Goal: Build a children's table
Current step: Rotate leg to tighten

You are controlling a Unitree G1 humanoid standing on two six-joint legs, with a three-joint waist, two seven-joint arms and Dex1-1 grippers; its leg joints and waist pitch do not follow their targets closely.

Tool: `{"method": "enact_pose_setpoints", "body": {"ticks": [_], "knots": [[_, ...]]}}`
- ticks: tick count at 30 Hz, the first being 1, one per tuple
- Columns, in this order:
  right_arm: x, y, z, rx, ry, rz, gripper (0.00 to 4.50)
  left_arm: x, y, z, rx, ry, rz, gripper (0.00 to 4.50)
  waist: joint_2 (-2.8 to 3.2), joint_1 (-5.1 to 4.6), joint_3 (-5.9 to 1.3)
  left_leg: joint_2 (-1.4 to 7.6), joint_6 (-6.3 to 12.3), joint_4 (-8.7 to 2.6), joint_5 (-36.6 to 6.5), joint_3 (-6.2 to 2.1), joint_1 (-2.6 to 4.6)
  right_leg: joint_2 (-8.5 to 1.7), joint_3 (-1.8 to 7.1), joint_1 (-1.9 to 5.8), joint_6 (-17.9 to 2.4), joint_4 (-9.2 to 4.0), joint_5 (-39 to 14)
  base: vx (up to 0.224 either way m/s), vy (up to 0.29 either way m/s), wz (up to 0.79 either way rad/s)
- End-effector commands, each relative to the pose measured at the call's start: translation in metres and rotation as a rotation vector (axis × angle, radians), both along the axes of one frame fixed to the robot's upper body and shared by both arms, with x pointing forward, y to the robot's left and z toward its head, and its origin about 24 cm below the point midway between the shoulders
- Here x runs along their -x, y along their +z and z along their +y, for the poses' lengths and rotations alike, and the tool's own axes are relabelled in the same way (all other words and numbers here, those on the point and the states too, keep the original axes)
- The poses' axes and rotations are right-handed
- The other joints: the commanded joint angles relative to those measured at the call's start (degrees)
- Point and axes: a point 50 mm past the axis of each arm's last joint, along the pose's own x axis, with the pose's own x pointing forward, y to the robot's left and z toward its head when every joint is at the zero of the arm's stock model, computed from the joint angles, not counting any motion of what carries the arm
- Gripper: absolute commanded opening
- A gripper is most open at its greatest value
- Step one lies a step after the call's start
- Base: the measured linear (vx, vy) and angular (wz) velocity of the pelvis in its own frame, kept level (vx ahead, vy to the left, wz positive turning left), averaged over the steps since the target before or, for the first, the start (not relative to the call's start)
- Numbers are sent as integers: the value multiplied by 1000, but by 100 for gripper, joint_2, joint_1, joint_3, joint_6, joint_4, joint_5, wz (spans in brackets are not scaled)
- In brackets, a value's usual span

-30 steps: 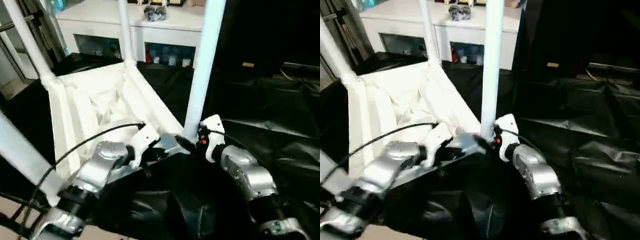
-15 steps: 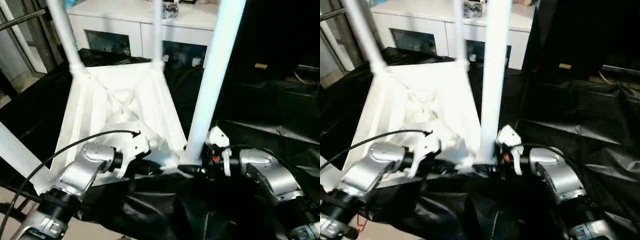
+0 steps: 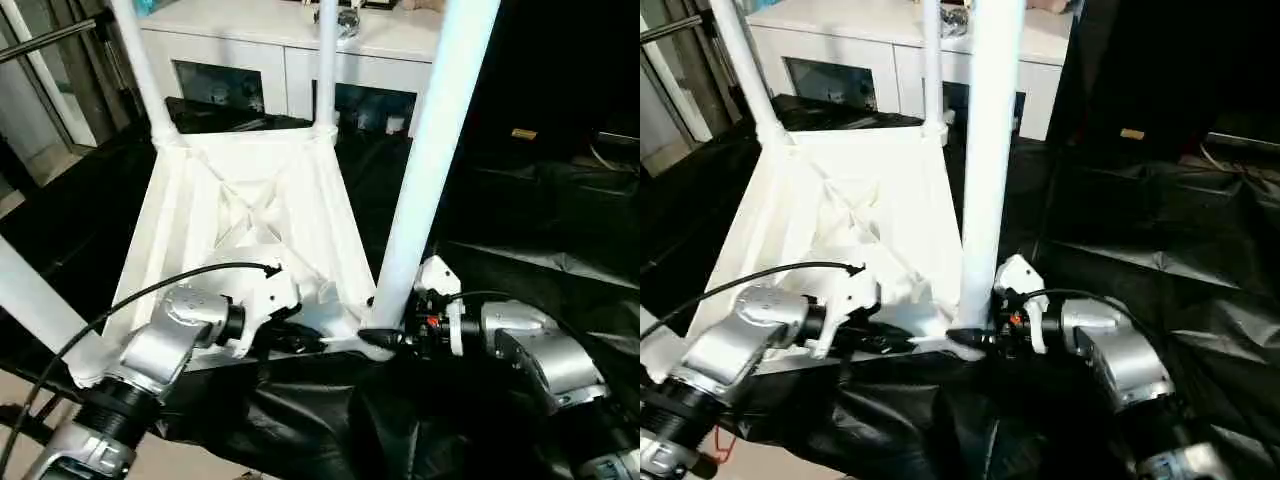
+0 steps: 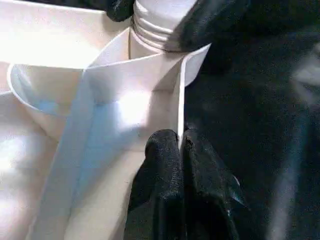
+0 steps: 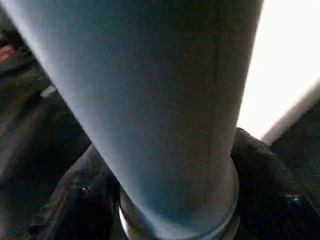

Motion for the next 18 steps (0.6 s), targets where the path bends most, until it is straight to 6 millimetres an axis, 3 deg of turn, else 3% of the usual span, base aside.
{"method": "enact_pose_setpoints", "body": {"ticks": [1, 2, 3, 8, 9, 11, 18], "knots": [[0, -26, 21, 49, -119, 85, 269, -8, -1, -26, 45, 85, -13, 0, -85, -16, -200, 352, 205, -451, -906, -125, 16, -575, 338, 198, -1055, -535, -1782, 0, 0, 0], [-3, -29, 23, 54, -170, 94, 269, -10, -2, -30, 39, 109, -17, 0, -86, -50, -182, 344, 134, -473, -979, -134, 2, -569, 331, 192, -964, -560, -2062, 0, 0, 0], [-4, -31, 26, 58, -204, 99, 269, -12, -2, -34, 34, 129, -22, 0, -58, -75, -163, 331, 55, -482, -1190, -151, 34, -572, 323, 166, -826, -609, -2512, 0, 0, 0], [-13, -38, 42, 105, -395, 110, 269, -20, -2, -53, 42, 217, -49, 0, -72, -160, -124, 294, -50, -501, -1777, -198, 120, -595, 306, 89, -376, -775, -3635, 0, 0, 0], [-13, -36, 47, 98, -376, 87, 269, -19, -1, -58, 45, 195, -54, 0, -70, -159, -143, 301, -32, -508, -1747, -211, 103, -602, 313, 101, -339, -771, -3596, 0, 0, 0], [-13, -34, 51, 82, -354, 76, 325, -16, 0, -62, 56, 166, -52, 0, -57, -158, -145, 321, 5, -533, -1737, -213, 91, -589, 321, 95, -346, -762, -3399, 0, 0, 0], [-10, -22, 48, -7, -254, 78, 393, -6, 2, -54, 79, 47, -26, 0, -58, -144, -168, 357, 89, -555, -1554, -202, 49, -594, 359, 138, -596, -679, -2650, 0, 0, 0]]}}
